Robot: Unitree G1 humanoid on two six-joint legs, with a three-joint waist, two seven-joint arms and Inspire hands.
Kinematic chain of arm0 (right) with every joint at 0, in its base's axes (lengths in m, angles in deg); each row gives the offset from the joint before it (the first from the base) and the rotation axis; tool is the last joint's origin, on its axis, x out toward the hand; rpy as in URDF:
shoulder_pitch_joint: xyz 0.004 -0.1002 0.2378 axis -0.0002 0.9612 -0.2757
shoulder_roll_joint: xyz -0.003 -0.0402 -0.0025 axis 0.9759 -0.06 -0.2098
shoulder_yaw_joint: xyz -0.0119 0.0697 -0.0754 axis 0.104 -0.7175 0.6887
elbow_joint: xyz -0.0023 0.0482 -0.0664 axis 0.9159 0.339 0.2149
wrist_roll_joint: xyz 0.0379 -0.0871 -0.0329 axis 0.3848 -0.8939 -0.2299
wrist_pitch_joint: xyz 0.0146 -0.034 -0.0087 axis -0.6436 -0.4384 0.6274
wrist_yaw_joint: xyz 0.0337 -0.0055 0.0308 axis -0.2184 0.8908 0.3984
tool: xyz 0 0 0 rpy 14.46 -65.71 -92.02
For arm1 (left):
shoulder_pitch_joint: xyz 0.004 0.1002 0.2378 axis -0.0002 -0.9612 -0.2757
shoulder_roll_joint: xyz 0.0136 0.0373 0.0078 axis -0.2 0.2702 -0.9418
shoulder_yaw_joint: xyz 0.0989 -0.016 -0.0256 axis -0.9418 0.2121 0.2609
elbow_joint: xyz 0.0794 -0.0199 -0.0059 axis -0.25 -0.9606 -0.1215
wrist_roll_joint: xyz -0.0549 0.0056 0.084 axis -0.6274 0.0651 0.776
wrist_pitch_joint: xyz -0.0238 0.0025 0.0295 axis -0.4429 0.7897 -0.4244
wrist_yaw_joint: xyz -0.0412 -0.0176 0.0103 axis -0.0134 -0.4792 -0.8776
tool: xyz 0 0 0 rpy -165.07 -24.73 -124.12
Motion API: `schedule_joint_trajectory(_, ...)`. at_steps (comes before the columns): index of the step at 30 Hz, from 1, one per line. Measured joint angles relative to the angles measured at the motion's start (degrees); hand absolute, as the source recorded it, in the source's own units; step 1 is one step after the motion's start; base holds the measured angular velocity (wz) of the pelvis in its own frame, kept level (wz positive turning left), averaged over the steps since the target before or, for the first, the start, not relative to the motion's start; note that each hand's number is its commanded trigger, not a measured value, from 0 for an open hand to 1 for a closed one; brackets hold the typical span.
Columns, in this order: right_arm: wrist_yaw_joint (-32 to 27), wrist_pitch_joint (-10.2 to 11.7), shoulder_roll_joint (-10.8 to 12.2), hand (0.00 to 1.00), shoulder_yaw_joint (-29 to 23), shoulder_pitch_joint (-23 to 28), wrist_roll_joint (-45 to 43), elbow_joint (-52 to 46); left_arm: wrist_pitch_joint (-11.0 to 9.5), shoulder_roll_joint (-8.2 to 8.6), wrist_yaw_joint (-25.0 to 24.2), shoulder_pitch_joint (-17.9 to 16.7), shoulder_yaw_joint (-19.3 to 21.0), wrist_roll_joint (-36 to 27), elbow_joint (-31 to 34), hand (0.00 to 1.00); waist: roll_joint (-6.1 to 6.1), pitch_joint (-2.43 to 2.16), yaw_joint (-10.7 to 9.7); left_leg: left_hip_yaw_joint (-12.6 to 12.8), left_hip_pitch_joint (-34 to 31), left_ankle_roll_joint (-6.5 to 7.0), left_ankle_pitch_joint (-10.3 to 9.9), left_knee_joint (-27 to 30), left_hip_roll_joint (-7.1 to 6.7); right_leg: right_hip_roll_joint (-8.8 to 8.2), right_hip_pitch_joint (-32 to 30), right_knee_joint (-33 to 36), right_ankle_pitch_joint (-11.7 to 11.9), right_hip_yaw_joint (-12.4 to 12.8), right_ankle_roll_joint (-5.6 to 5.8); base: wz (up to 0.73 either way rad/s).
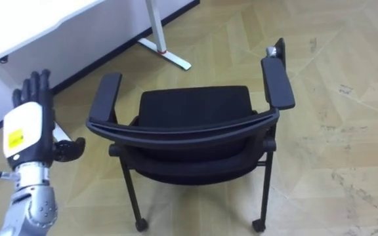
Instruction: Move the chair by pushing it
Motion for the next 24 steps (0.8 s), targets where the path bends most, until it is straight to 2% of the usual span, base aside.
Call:
schedule_joint_trajectory(3,-0.01,-0.01,-0.01,0.0,0.43,-0.19,3.43,0.01,0.1,-0.01,-0.24,0.0,-1.58,0.08,0.67,0.0,-0.12,0.08,-0.39,0.06,-0.11,-0.01,-0.01,-0.08,0.05,0.11,-0.49,0.01,0.01,0.47,-0.02,-0.01)
schedule_joint_trajectory(7,-0.09,0.08,-0.02,0.0,0.71,-2.02,3.27,0.02,0.14,-0.47,-0.91,0.22,-2.86,2.96,0.91,0.0,-0.02,0.14,-1.0,0.79,-0.18,0.0,-0.01,-0.13,0.07,0.27,-0.89,0.01,0.05,3.02,-0.08,-0.08)
schedule_joint_trajectory(17,-0.66,0.64,-0.06,0.0,2.12,-3.01,2.42,-0.02,0.19,-1.01,-3.99,2.59,-6.38,5.52,0.91,0.0,-0.22,0.26,-1.18,1.21,-0.1,0.0,-0.01,-0.26,0.08,0.25,-1.16,0.02,0.05,3.51,-0.08,-0.02)
schedule_joint_trajectory(24,-0.81,1.0,-0.09,0.0,3.12,-3.59,2.53,-0.01,0.98,-2.33,-6.7,2.68,-8.83,10.1,3.32,0.0,-0.17,0.22,-1.28,1.18,-0.41,0.02,-0.02,-0.3,0.09,0.25,-1.52,0.04,0.07,3.53,-0.08,0.0)
